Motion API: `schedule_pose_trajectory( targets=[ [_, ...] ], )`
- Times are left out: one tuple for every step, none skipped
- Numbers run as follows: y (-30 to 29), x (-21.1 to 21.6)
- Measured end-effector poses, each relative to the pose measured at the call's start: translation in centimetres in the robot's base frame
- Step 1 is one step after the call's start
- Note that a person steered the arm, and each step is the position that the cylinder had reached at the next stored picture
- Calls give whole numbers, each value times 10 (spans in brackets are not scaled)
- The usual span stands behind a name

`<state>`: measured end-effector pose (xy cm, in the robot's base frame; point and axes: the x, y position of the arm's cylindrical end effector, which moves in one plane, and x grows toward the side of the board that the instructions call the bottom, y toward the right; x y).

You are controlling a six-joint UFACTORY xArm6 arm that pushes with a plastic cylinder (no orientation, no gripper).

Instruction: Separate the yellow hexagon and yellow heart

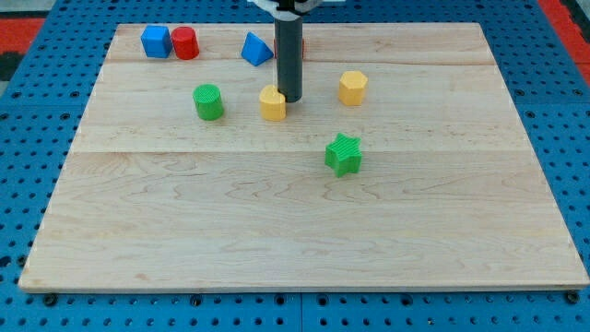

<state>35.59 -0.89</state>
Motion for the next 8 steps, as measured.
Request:
schedule_pose_trajectory(
  targets=[
    [23,-37],
    [60,-72],
    [112,-66],
    [97,-40],
    [94,-29],
    [92,-42],
    [89,-28],
    [89,7]
  ],
)
